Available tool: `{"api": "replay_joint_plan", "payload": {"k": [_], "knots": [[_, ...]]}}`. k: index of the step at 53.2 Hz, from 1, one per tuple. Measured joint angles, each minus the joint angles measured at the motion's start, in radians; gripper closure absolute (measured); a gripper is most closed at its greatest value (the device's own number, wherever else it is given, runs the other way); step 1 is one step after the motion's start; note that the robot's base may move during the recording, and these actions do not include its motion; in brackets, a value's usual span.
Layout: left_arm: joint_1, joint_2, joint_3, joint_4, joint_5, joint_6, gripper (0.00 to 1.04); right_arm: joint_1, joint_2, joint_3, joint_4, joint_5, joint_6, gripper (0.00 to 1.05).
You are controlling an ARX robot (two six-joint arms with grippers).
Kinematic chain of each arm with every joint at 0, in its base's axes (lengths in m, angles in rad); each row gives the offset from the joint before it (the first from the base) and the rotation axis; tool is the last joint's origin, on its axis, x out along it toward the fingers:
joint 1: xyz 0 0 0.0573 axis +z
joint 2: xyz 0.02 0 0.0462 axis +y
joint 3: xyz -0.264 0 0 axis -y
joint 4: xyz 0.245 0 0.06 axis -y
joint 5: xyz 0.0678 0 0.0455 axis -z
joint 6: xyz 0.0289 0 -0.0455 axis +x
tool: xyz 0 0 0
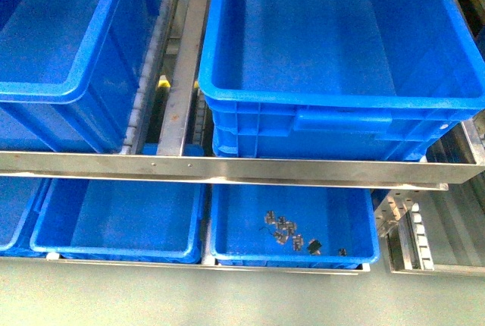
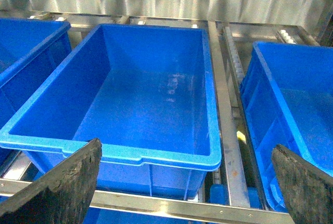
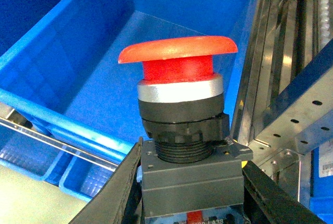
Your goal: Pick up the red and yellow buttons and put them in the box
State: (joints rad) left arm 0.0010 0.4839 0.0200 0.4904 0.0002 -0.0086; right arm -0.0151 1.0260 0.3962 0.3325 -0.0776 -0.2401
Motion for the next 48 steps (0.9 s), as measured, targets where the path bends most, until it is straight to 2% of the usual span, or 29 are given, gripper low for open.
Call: {"api": "replay_joint_plan", "payload": {"k": [48], "knots": [[0.0,0.0,0.0,0.0,0.0,0.0,0.08,-0.109,0.005,-0.026,0.016,-0.109,0.031,0.69]]}}
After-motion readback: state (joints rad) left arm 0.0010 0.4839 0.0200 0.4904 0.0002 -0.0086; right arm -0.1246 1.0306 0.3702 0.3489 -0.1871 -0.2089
